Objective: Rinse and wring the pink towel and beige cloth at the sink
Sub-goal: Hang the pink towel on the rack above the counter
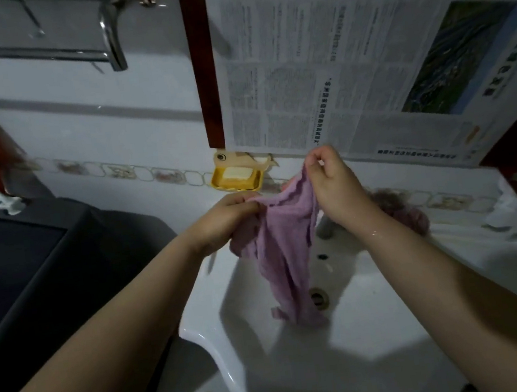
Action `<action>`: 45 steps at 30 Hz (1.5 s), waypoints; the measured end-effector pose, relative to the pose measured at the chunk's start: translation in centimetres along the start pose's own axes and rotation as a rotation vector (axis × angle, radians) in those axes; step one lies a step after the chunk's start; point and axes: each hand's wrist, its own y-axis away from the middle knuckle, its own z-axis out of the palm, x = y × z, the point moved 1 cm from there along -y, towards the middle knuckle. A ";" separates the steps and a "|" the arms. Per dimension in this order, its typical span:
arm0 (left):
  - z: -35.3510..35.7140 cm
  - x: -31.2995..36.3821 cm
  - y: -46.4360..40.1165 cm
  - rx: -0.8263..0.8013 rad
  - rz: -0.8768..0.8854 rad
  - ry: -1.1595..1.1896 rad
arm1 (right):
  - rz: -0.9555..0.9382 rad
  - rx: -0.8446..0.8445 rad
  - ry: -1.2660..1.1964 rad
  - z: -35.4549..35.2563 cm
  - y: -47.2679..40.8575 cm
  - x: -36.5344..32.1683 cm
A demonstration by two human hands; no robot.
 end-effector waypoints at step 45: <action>-36.9 15.8 8.0 0.568 0.604 -0.826 | -0.428 0.117 0.634 21.8 -13.5 -27.9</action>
